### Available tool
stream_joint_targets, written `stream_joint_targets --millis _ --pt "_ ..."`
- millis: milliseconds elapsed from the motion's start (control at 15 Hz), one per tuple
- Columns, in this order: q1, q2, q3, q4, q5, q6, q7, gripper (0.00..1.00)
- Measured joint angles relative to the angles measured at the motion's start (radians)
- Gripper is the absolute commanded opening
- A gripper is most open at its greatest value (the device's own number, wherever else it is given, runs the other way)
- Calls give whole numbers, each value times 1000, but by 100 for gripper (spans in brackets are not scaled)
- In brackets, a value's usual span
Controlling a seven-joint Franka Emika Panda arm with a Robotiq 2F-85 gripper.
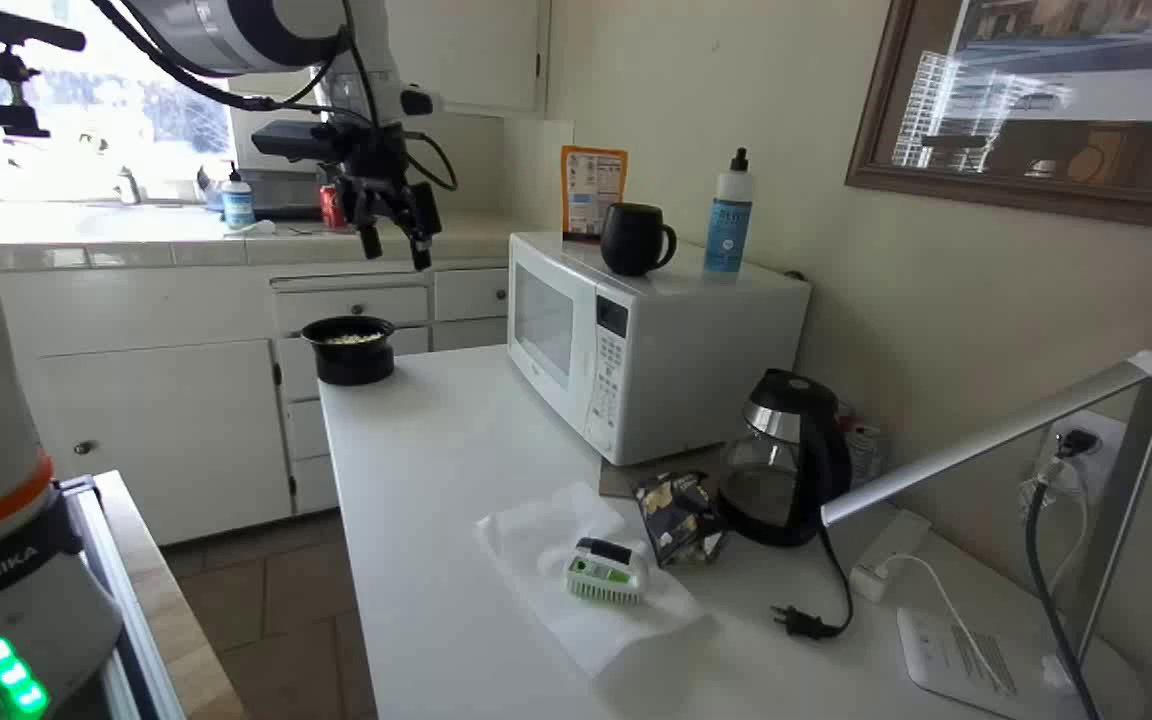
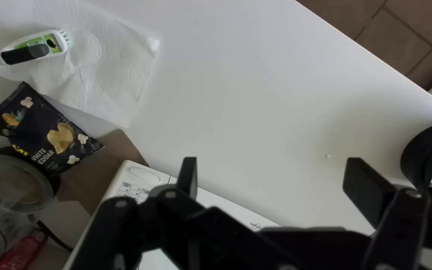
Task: Pick the white and orange packet from the microwave top and put it on the white paper towel
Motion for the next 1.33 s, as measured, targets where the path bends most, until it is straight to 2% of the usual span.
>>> stream_joint_targets --millis 333,533,800,1000,1200,1333 --pt "0 2 0 2 -2 0 0 100" --pt "-10 47 14 53 -35 20 42 100" --pt "-67 241 91 233 -138 118 245 100" --pt "-101 420 128 394 -301 132 440 100" --pt "-76 598 115 563 -445 147 589 100" --pt "-22 709 82 680 -511 166 645 100"
